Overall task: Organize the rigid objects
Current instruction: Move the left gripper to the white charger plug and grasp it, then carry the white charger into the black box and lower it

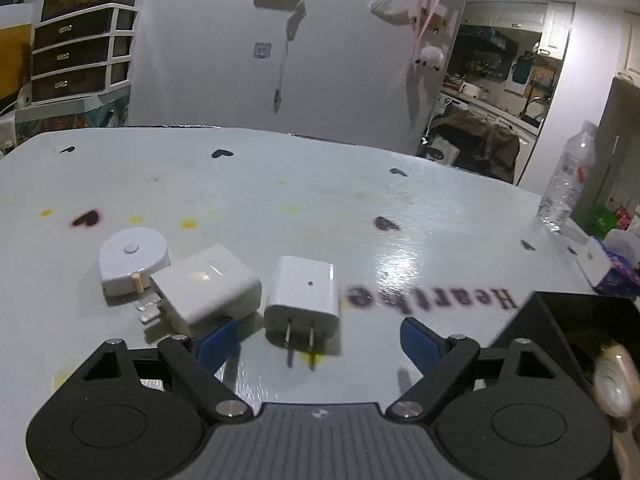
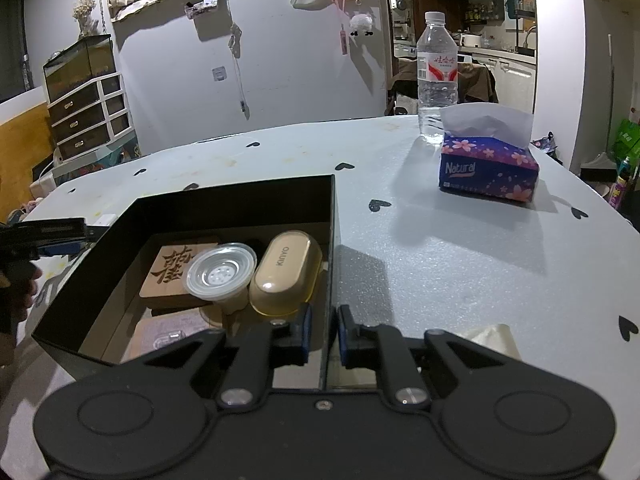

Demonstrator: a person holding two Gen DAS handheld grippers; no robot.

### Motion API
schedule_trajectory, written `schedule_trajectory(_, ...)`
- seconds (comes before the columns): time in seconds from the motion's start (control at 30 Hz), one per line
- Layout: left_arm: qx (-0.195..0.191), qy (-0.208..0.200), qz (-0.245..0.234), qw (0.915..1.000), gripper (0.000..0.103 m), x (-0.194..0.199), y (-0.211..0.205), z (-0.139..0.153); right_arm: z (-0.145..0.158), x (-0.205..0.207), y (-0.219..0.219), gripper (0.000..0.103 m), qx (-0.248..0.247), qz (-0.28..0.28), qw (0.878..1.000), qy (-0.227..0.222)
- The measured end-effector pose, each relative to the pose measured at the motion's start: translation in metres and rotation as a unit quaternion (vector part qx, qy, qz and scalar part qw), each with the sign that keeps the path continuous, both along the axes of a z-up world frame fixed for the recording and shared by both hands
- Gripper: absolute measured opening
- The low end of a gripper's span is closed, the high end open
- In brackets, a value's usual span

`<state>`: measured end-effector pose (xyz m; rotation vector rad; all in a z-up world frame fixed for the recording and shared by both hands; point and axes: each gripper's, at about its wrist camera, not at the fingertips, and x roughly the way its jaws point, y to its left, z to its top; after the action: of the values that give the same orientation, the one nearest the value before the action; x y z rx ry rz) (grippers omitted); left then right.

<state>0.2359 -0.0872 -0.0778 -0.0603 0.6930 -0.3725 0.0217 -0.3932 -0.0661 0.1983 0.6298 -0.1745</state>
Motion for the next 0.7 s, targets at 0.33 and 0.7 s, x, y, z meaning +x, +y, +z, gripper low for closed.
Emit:
schedule_trajectory(0.33, 0.066, -0.038, 0.0, 0.9971, 0.06, 0.017, -0.015, -0.005, -0.001, 0.0, 0.0, 0.015, 0.002, 0.001, 1.0, -0.001)
schedule_trajectory(0.7, 0.057, -0.051, -0.028, 0.9966, 0.043, -0.009, -0.016, 0.006, -0.001, 0.0, 0.0, 0.014, 0.002, -0.001, 1.0, -0.001)
